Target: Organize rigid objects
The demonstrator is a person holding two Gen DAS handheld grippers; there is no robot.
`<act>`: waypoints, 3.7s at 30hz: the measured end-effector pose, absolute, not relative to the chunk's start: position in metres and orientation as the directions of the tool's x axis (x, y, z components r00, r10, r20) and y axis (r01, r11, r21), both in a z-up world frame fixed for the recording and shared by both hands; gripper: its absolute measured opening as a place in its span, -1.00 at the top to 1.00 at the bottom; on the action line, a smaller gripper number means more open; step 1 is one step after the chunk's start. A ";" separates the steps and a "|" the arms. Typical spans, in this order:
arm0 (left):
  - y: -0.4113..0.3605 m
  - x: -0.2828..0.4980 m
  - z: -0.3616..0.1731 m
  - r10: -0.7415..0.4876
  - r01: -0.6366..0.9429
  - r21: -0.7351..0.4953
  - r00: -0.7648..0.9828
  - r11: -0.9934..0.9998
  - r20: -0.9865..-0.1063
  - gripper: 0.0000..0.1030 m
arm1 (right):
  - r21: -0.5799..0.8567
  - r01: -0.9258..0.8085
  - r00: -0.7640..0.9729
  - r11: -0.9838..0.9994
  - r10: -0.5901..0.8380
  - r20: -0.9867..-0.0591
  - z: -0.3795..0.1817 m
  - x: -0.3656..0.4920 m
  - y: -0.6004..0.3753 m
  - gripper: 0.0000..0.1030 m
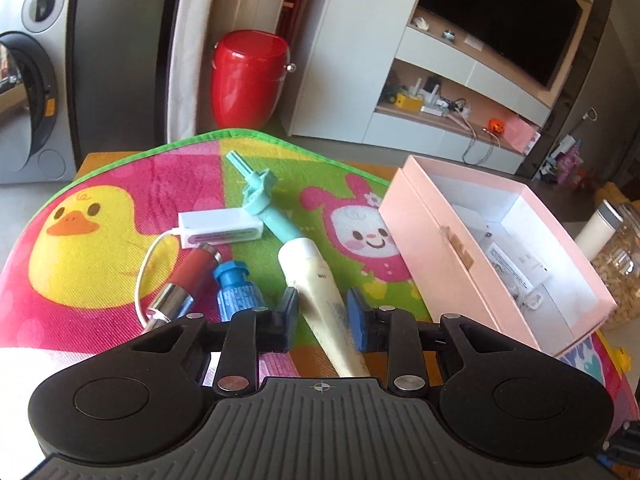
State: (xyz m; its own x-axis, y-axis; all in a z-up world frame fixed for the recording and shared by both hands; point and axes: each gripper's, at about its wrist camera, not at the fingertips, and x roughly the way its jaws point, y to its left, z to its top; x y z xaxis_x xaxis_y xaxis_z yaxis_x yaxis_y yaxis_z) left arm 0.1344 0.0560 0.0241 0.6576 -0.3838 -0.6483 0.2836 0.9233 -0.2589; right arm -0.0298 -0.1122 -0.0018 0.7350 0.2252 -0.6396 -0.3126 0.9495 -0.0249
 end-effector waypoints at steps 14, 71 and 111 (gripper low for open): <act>0.054 0.031 0.023 -0.445 0.473 -0.207 0.474 0.857 -0.759 0.50 | -0.027 -0.347 0.811 0.938 0.285 -0.511 0.017 -0.033 -0.113 -0.14; -0.003 -0.006 0.012 -0.408 0.533 -0.023 0.617 0.846 -0.673 0.18 | 0.048 -0.210 0.729 0.977 0.188 -0.658 -0.010 -0.048 -0.177 -0.69; -0.010 -0.046 0.062 -0.396 0.561 0.038 0.628 0.827 -0.671 0.72 | 0.024 -0.106 0.863 0.994 0.104 -0.494 0.022 -0.129 -0.208 0.11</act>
